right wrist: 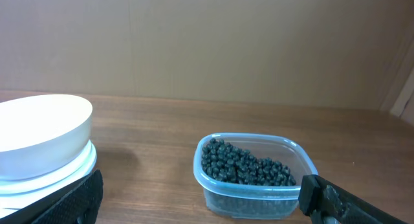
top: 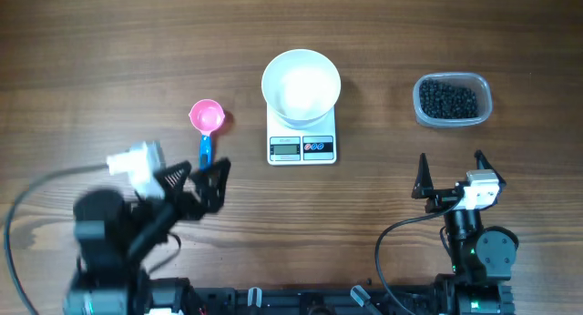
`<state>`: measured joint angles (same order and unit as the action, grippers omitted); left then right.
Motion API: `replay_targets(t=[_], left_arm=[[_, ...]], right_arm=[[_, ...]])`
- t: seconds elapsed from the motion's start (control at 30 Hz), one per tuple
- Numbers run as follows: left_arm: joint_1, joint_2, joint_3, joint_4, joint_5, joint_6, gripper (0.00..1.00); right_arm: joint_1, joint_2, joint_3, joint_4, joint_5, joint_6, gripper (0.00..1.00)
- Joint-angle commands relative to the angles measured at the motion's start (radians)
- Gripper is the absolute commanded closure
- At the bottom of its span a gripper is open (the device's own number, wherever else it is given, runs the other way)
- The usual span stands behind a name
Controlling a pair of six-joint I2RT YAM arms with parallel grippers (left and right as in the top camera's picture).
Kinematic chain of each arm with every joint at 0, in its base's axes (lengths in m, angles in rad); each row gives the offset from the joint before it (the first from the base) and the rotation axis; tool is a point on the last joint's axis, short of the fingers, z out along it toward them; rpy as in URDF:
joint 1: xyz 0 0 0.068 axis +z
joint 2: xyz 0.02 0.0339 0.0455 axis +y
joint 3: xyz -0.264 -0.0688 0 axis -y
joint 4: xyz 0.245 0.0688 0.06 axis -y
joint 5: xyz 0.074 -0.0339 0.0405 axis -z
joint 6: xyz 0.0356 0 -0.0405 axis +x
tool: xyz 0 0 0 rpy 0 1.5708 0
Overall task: Scoop item into bowl and weigh 150g on scale
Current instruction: 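Reach the left gripper to the pink scoop and grasp its blue handle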
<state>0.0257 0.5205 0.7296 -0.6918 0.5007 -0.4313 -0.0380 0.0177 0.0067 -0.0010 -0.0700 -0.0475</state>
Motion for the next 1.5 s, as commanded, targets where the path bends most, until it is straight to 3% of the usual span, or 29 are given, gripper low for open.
replay_targets(t=[0.0, 0.23, 0.4, 0.7, 0.9, 1.1, 1.23, 1.47], left_arm=[[0.005, 0.245, 0.111, -0.052, -0.071, 0.03, 0.0], [0.005, 0.537, 0.112, -0.043, -0.062, 0.009, 0.0], [0.005, 0.716, 0.112, -0.035, -0.306, -0.01, 0.0], [0.013, 0.984, 0.112, 0.085, -0.306, 0.03, 0.0], [0.062, 1.043, 0.112, 0.14, -0.233, 0.123, 0.0], [0.153, 1.078, 0.112, 0.15, -0.211, 0.163, 0.16], [0.162, 1.106, 0.112, 0.163, -0.1, 0.272, 0.07], [0.161, 1.142, 0.112, 0.22, -0.087, 0.276, 0.14]], right_arm=[[0.007, -0.002, -0.002, 0.002, 0.006, -0.005, 0.0], [0.007, -0.002, -0.002, 0.002, 0.006, -0.005, 0.0], [0.007, -0.002, -0.002, 0.002, 0.006, -0.005, 0.0], [0.007, -0.002, -0.002, 0.002, 0.006, -0.005, 0.0], [0.007, -0.002, -0.002, 0.002, 0.006, -0.005, 0.0], [0.007, -0.002, -0.002, 0.002, 0.006, -0.005, 0.0], [0.007, -0.002, -0.002, 0.002, 0.006, -0.005, 0.0], [0.007, -0.002, -0.002, 0.002, 0.006, -0.005, 0.0]])
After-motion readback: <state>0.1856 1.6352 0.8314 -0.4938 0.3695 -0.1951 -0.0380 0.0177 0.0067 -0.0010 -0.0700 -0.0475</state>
